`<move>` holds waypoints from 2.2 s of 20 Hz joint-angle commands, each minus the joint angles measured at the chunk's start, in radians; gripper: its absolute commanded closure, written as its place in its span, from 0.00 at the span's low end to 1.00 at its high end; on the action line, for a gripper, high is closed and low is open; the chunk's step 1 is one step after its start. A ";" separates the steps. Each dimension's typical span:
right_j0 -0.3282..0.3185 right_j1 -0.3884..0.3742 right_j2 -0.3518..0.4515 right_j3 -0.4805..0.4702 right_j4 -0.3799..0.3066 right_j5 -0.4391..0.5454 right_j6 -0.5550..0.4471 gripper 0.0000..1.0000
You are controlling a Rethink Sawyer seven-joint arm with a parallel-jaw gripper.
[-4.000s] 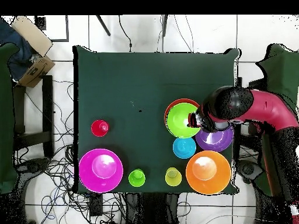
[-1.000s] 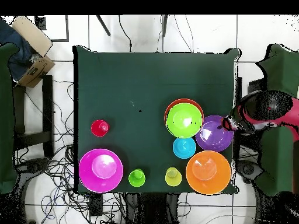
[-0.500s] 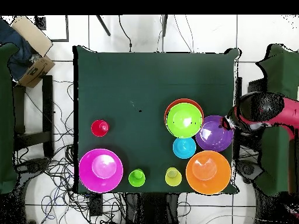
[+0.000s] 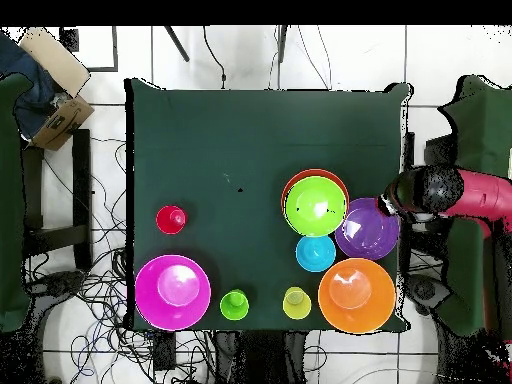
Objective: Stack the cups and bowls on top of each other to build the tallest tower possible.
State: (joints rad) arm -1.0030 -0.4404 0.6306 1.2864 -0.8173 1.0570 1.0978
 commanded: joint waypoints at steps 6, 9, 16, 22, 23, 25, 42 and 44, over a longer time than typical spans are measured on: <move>0.091 -0.016 -0.089 0.027 -0.055 -0.049 -0.017 0.00; 0.100 0.015 -0.092 0.016 -0.042 -0.047 -0.012 0.00; 0.089 0.038 -0.105 0.048 -0.044 -0.115 0.003 0.00; 0.057 0.079 -0.112 0.046 -0.064 -0.194 -0.036 0.00; 0.052 0.084 -0.112 0.045 -0.063 -0.200 -0.046 0.00; 0.047 0.090 -0.117 0.045 -0.066 -0.215 -0.055 0.00; 0.041 0.126 -0.151 0.063 -0.070 -0.301 -0.065 0.00; 0.041 0.127 -0.153 0.067 -0.065 -0.312 -0.055 0.00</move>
State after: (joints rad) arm -0.9915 -0.3525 0.5169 1.3051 -0.8173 0.8027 1.0978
